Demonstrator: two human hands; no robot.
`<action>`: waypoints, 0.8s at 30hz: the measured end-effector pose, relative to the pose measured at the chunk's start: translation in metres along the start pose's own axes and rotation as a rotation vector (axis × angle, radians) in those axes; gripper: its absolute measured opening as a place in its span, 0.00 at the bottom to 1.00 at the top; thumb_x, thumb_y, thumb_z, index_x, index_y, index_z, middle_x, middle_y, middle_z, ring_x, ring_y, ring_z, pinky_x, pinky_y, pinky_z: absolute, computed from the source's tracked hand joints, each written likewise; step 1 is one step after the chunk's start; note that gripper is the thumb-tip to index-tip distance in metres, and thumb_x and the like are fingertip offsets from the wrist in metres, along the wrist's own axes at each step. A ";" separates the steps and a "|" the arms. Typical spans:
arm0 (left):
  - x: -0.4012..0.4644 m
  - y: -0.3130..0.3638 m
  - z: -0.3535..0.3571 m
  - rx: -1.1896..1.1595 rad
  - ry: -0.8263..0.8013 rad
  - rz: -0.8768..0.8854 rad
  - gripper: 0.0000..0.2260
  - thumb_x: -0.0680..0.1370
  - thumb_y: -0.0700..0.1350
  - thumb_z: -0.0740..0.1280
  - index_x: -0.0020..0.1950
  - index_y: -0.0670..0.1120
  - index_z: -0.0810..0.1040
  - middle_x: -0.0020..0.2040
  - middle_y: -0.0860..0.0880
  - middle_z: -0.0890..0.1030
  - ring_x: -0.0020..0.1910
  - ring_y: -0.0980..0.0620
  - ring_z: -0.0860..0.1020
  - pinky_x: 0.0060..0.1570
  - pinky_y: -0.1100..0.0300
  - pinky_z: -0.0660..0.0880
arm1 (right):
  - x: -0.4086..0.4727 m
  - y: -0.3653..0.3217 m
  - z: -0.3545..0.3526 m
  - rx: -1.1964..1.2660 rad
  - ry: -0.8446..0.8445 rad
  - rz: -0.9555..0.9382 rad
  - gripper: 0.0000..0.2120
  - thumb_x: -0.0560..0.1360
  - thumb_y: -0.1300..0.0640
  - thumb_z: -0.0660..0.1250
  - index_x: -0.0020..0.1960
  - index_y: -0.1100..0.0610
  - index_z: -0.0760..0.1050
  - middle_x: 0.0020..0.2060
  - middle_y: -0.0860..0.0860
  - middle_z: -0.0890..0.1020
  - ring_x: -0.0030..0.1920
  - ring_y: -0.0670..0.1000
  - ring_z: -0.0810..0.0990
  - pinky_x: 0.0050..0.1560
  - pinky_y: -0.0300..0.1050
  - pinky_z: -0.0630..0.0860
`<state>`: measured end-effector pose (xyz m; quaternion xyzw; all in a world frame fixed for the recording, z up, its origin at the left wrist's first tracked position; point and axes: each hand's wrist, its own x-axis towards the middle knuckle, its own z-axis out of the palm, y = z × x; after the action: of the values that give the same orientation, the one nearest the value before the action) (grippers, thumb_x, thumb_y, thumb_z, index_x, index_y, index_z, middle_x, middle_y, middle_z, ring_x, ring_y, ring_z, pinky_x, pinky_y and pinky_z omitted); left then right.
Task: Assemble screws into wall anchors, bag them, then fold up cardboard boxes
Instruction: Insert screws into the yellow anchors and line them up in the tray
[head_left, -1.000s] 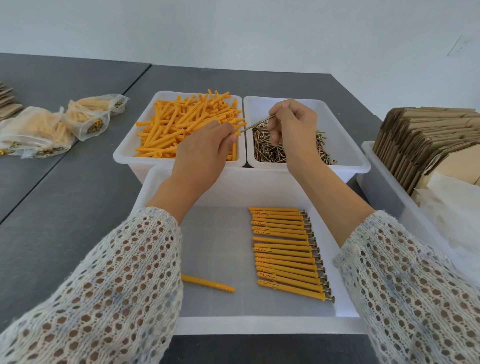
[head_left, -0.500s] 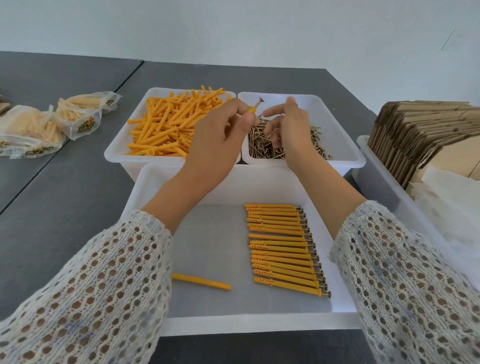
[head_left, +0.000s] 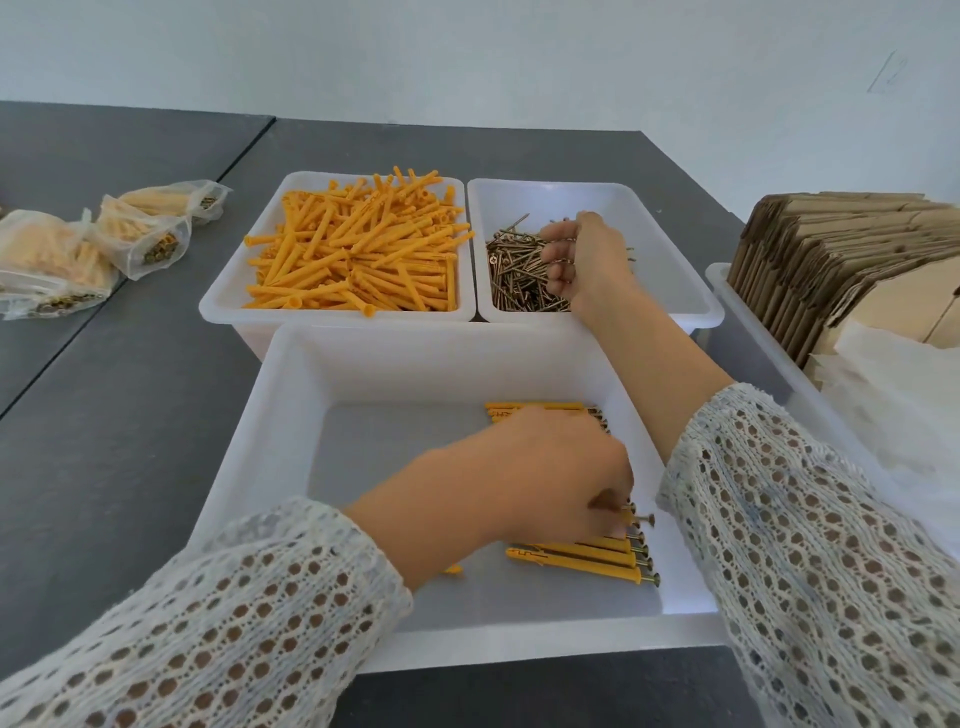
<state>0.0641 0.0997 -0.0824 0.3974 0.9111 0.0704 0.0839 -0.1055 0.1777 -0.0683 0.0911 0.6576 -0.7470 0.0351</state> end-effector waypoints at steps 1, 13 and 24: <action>0.001 0.005 0.003 0.013 -0.021 0.020 0.13 0.80 0.55 0.64 0.39 0.51 0.74 0.32 0.55 0.69 0.35 0.51 0.69 0.36 0.57 0.70 | 0.000 0.000 0.000 -0.007 0.001 0.003 0.19 0.82 0.57 0.50 0.41 0.60 0.76 0.26 0.51 0.75 0.24 0.48 0.67 0.27 0.38 0.65; 0.000 0.032 0.016 0.112 -0.075 0.089 0.19 0.79 0.53 0.62 0.34 0.49 0.59 0.33 0.52 0.65 0.29 0.53 0.64 0.30 0.58 0.61 | 0.001 -0.001 0.004 -0.080 0.003 0.003 0.20 0.83 0.56 0.50 0.41 0.60 0.77 0.27 0.51 0.75 0.23 0.47 0.68 0.25 0.37 0.66; 0.003 0.031 0.022 0.220 -0.056 0.099 0.13 0.78 0.52 0.64 0.37 0.49 0.65 0.34 0.52 0.68 0.32 0.51 0.69 0.30 0.59 0.64 | 0.005 0.002 0.004 -0.108 -0.016 -0.003 0.20 0.82 0.58 0.50 0.40 0.60 0.77 0.27 0.51 0.75 0.22 0.47 0.68 0.25 0.36 0.65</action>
<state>0.0891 0.1240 -0.0979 0.4505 0.8898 -0.0372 0.0616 -0.1109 0.1734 -0.0707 0.0821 0.6966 -0.7113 0.0443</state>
